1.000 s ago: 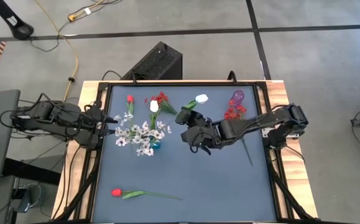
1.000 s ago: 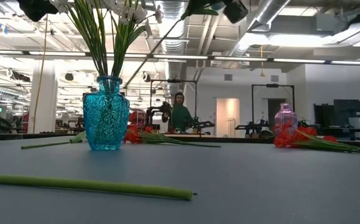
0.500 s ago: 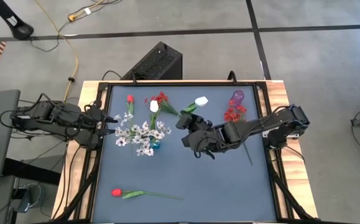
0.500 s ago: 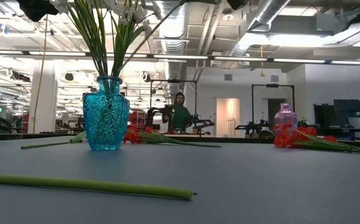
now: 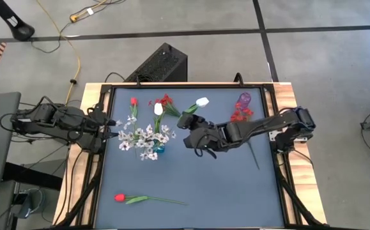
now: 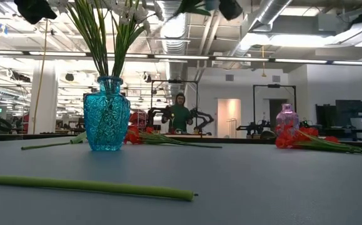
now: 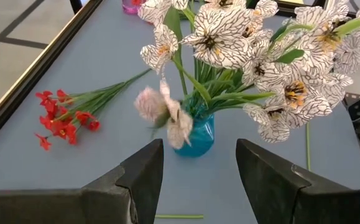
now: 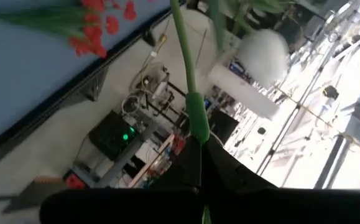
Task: Sort flowers into vase by color
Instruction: Put the white flower into the blue vase
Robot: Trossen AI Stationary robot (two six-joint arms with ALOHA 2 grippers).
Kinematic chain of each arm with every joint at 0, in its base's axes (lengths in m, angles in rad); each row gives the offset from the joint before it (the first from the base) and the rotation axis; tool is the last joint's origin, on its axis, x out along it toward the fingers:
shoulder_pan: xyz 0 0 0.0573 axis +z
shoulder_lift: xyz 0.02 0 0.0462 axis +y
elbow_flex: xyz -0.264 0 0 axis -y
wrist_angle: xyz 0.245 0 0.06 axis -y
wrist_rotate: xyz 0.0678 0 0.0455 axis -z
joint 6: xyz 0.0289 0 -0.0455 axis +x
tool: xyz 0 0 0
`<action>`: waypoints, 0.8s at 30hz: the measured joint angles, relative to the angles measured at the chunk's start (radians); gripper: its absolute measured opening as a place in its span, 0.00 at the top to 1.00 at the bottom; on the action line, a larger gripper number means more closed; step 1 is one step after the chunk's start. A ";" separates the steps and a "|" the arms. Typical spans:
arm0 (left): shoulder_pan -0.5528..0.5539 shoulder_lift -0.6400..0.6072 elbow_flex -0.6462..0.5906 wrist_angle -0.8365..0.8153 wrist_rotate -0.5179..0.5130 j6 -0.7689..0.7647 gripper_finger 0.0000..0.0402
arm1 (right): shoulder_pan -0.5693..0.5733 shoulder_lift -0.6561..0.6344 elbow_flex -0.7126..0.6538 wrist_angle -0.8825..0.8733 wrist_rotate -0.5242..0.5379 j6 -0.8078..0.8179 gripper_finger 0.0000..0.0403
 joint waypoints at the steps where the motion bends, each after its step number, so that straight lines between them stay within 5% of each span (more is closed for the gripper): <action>1: 0.000 0.000 0.000 0.000 0.000 0.002 0.53 | -0.002 0.014 0.000 0.008 0.002 -0.017 0.94; 10: 0.000 0.000 0.000 -0.011 0.000 0.001 0.53 | -0.009 0.071 0.002 0.154 0.096 -0.076 0.94; 24: 0.000 0.000 0.000 -0.014 -0.001 0.001 0.53 | 0.000 0.043 0.017 -0.018 0.102 -0.018 0.94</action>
